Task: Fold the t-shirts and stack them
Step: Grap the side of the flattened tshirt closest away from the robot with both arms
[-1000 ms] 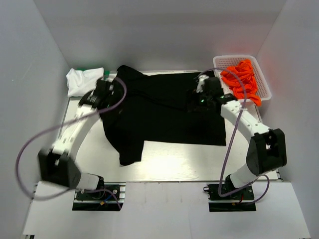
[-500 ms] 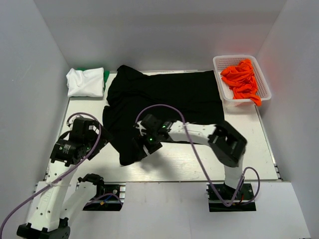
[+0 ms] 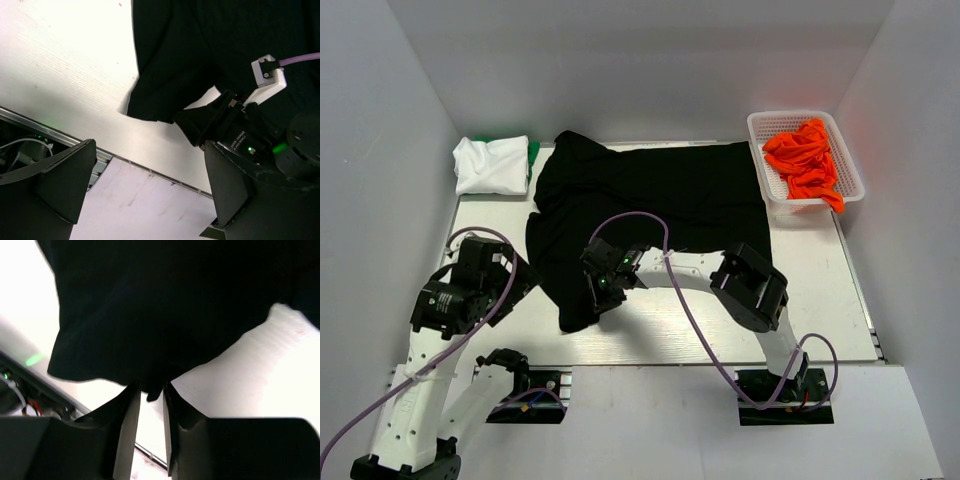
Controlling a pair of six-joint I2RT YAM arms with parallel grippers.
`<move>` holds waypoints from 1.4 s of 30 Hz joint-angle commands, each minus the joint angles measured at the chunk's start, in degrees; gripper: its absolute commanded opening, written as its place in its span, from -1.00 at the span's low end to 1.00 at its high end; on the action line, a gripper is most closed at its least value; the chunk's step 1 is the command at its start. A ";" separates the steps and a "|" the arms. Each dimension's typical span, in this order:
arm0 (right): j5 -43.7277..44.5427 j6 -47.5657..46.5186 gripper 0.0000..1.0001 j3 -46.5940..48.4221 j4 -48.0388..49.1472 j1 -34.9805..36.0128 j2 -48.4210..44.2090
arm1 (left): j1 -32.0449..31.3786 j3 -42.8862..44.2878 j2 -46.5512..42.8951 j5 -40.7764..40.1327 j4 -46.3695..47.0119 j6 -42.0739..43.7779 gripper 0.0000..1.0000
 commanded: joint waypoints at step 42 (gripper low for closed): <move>9.47 0.02 -1.00 -17.58 -6.02 -11.86 -22.84 | -0.94 -18.04 9.70 13.85 19.51 10.73 0.98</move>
